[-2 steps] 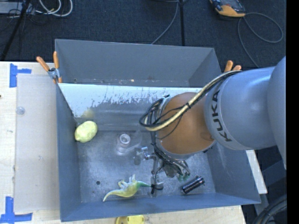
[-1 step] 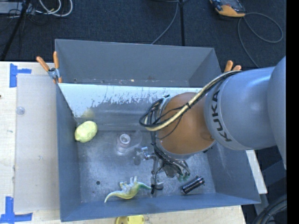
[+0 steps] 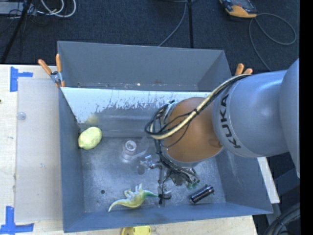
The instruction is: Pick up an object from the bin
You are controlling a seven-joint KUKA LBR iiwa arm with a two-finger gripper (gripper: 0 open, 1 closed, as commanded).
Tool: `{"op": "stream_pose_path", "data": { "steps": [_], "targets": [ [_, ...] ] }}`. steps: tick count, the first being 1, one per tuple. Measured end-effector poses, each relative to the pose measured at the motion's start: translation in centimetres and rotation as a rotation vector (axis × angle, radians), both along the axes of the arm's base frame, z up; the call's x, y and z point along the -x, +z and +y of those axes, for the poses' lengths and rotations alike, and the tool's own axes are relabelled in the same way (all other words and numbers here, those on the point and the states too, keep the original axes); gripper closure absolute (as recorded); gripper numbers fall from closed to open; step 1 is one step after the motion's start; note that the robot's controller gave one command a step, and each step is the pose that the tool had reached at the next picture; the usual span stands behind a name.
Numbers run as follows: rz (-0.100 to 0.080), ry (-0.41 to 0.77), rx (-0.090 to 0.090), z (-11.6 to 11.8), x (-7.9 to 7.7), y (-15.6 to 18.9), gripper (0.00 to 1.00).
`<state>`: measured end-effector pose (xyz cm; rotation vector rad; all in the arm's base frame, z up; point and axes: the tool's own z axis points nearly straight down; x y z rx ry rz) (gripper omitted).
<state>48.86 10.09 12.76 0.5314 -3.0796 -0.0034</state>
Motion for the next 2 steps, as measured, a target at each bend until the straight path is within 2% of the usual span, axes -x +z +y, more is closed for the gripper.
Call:
{"op": "stream_pose_path", "data": {
  "steps": [1,2],
  "targets": [
    [0.002,0.107,-0.003,1.72,1.4,-5.85,1.0],
    [0.002,0.106,-0.003,1.71,1.4,-5.85,1.0]
  ]
}}
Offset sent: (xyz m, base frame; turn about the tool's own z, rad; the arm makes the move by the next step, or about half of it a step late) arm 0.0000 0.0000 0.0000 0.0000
